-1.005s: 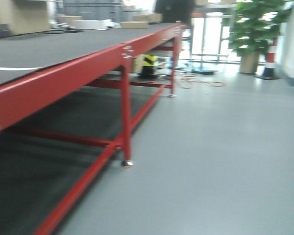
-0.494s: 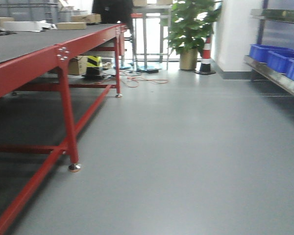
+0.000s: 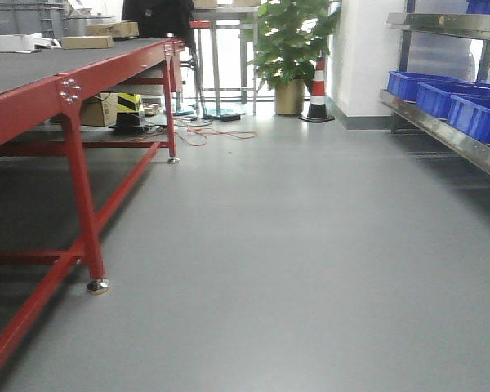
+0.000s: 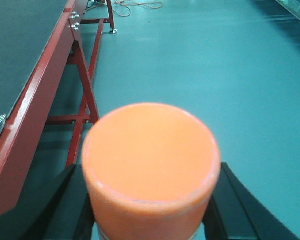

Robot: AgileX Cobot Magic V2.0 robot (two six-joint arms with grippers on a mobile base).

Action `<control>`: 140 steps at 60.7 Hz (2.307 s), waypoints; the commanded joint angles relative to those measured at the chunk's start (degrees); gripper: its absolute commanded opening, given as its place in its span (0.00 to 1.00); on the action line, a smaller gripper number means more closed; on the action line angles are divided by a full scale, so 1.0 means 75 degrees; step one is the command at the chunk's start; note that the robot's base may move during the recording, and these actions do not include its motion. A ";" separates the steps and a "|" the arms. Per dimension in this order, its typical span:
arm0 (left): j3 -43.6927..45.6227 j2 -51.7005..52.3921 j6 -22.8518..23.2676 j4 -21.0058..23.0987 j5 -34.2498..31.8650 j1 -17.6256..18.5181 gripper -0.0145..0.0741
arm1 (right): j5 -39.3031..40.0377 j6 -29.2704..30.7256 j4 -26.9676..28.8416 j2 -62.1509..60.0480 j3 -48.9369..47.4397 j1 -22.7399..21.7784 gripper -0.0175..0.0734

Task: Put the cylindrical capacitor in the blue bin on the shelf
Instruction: 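Drive the base with both cylinders held to the shelf of blue bins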

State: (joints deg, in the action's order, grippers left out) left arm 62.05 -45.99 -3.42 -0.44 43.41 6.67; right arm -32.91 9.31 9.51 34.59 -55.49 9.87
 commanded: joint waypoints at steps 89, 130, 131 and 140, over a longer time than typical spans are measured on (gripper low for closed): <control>0.0040 0.0082 -0.0013 0.0003 -0.0172 -0.0012 0.04 | 0.0271 0.0029 -0.0010 -0.0035 -0.0071 0.0008 0.17; 0.0040 0.0082 -0.0013 0.0003 -0.0172 -0.0012 0.04 | 0.0271 0.0029 -0.0010 -0.0035 -0.0071 0.0008 0.17; 0.0040 0.0082 -0.0013 0.0003 -0.0172 -0.0012 0.04 | 0.0271 0.0029 -0.0010 -0.0035 -0.0071 0.0008 0.17; 0.0040 0.0082 -0.0013 0.0003 -0.0172 -0.0012 0.04 | 0.0271 0.0029 -0.0010 -0.0035 -0.0071 0.0008 0.17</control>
State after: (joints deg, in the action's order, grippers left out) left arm 62.05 -45.86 -3.42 -0.67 43.41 6.67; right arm -32.91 9.31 9.51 34.59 -55.49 9.87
